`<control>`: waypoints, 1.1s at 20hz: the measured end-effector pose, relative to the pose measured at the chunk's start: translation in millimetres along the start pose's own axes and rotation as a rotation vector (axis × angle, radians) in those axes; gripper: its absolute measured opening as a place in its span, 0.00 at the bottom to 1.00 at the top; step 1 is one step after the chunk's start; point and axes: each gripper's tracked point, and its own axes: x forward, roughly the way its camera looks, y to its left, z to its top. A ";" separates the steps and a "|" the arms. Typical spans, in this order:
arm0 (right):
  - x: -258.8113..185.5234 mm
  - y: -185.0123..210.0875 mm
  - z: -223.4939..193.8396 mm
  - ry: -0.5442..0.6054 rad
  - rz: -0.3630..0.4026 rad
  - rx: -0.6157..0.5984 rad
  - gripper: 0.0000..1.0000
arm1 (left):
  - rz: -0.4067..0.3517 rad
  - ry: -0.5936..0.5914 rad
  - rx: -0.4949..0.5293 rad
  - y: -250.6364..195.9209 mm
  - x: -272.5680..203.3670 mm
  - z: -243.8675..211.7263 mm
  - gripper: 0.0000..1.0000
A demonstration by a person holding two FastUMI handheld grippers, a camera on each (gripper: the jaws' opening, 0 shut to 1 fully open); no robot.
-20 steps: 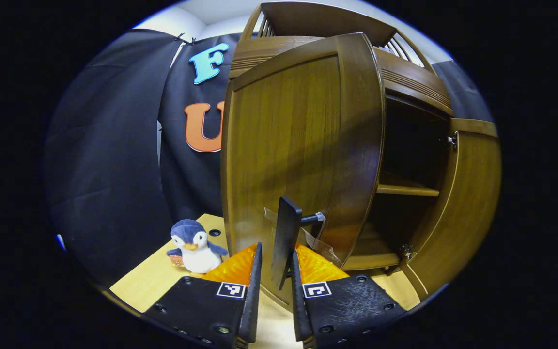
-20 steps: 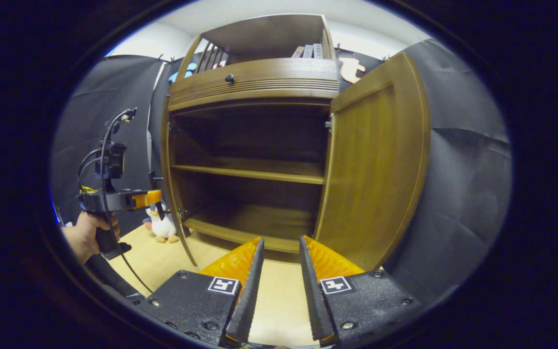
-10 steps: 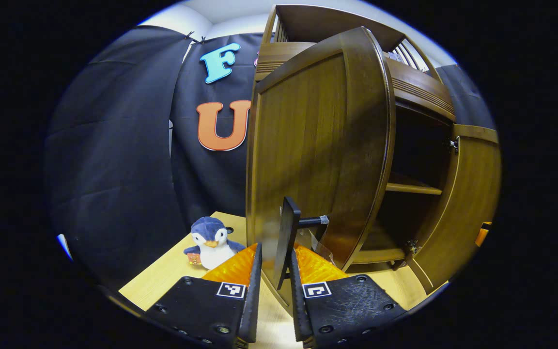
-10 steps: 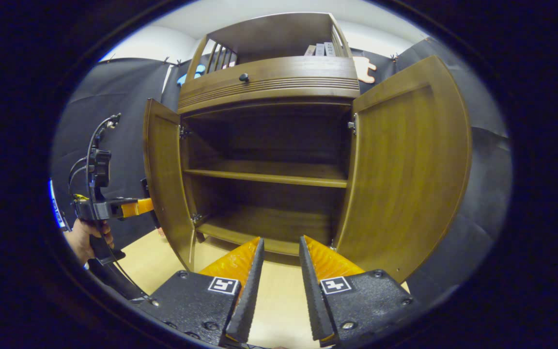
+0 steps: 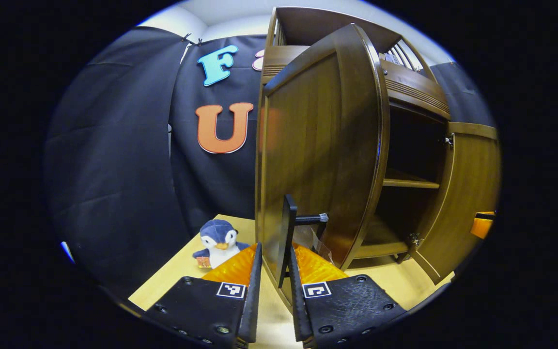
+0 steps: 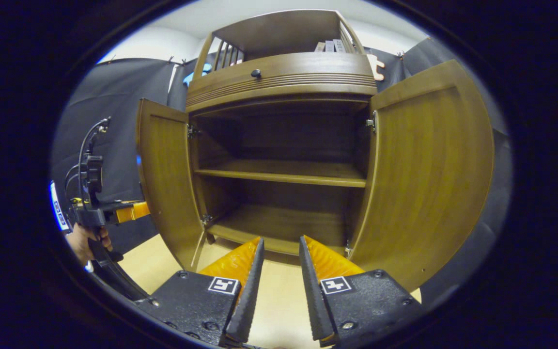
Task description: Open the right door of the double-door shoe cabinet with the right hand, and open the left door with the left hand.
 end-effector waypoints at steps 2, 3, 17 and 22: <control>4.4 3.8 1.7 0.002 0.005 0.002 0.48 | 0.013 0.005 -0.013 9.7 -0.1 -1.3 0.37; 5.8 7.4 0.6 0.003 0.015 0.005 0.48 | 0.020 0.006 -0.012 15.0 -1.4 -1.3 0.37; 22.4 38.9 9.4 0.003 0.063 -0.007 0.48 | -0.006 0.019 0.043 59.7 -11.4 -2.8 0.23; 27.9 42.6 13.8 -0.004 0.074 -0.001 0.48 | 0.065 0.002 0.058 97.6 -25.8 0.3 0.20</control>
